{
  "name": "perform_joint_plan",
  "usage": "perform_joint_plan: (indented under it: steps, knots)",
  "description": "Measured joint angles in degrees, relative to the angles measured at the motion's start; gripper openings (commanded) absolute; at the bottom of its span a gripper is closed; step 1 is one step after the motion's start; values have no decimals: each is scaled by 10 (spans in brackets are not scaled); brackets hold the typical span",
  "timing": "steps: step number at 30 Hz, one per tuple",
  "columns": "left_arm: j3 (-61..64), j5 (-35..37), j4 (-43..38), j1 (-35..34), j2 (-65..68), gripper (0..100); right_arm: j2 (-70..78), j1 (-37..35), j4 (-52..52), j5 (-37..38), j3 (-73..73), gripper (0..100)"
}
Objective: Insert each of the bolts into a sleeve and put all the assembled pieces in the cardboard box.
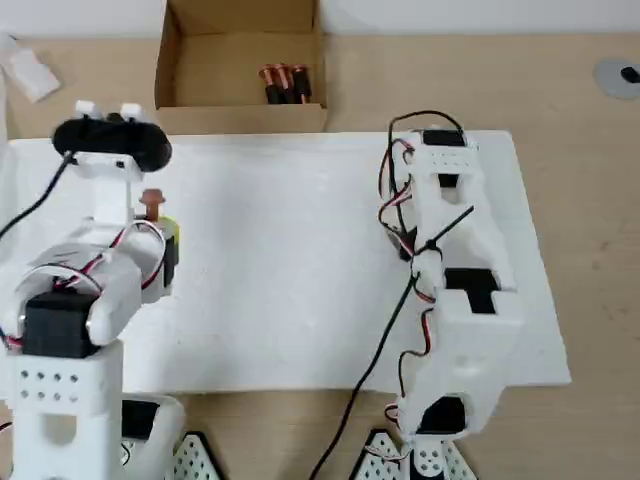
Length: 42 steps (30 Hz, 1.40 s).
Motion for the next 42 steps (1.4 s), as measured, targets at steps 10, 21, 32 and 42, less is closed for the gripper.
perform_joint_plan:
  steps: [10,21,32,42]
  knots:
    - [-105,39,0,0,-107,6,-207,-82,121,134,-268,10]
    - [14,39,-20,1,-267,7,-532,-112,127,200,-115,10]
    - [212,40,-269,1,-337,7,-943,-113,-57,249,351,10]
    - [272,101,-415,65,-340,6,-1170,-136,-347,247,726,10]
